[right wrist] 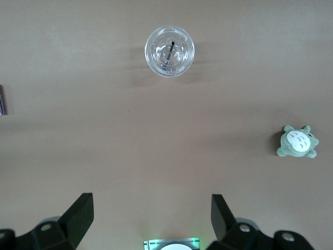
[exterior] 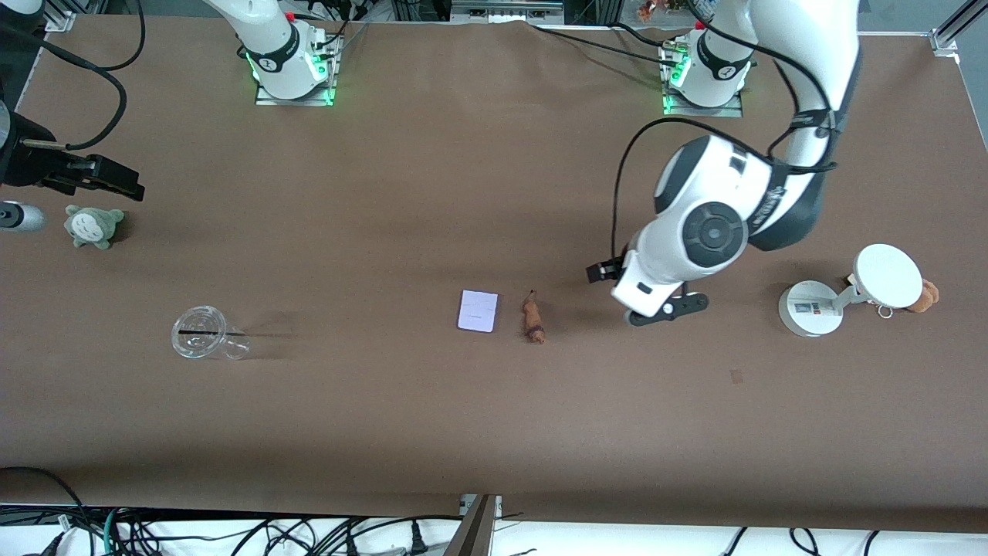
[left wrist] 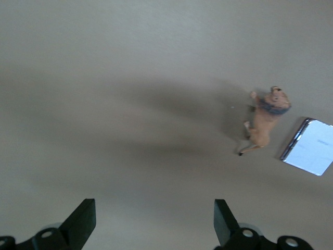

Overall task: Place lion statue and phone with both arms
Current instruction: 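Move the left gripper over the brown lion figurine and lower it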

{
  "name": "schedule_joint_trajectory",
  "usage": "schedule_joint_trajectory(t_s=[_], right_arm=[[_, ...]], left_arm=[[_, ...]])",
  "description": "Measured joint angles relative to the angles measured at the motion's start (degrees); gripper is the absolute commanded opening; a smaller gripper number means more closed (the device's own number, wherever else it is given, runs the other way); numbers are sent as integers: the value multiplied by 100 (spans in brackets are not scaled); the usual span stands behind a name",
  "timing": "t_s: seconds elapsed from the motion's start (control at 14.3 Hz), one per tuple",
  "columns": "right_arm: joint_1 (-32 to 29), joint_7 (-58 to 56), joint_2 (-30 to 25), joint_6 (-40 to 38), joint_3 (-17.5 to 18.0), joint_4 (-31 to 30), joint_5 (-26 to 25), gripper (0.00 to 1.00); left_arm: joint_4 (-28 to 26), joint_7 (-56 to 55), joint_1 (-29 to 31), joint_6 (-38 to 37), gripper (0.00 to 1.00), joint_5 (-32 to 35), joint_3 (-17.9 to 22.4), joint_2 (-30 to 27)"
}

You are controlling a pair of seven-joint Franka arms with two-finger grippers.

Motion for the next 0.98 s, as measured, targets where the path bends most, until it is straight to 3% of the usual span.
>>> schedule_joint_trajectory(t_s=[0.35,0.63,0.98], right_arm=[[0,0,0,1,0,0,1,100],[0,0,0,1,0,0,1,100],[0,0,0,1,0,0,2,100]], left_arm=[[149,-884,-482,795,100,-8,-5,480],[186,-1076,-858,1557,100,-535,-8,803],[197,-1471,-1284,2237,100,-456,65,1358]])
